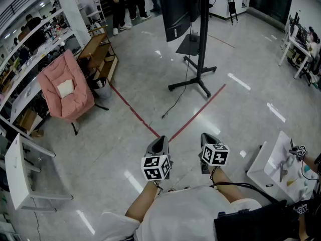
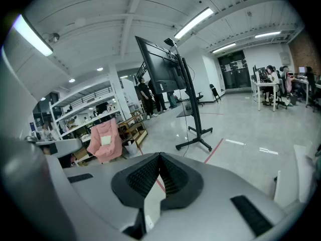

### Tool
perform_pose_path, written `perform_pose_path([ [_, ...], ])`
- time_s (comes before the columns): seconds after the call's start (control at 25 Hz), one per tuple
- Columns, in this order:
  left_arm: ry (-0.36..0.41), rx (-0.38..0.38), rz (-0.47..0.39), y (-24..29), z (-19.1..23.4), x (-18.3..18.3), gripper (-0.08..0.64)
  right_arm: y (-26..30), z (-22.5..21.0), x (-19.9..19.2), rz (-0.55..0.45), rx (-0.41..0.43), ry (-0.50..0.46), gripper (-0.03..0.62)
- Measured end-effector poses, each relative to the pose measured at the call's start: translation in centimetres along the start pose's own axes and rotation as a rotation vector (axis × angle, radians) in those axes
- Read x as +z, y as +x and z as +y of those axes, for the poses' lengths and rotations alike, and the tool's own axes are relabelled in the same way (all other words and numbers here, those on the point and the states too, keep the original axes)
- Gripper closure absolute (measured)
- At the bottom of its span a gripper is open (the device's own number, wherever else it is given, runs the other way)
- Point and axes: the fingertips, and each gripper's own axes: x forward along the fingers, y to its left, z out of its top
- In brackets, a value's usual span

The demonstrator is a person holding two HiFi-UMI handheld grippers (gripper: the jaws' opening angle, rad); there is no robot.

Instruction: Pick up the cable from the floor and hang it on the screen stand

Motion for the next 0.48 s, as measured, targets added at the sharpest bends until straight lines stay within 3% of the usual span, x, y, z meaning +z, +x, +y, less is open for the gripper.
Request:
perform_pose_path([
  [0.48, -0.035, -0.02, 0.033, -0.2, 1.4, -1.4, 0.557, 0.3, 0.3, -1.9, 0.022, -0.039, 0.042, 0.574],
])
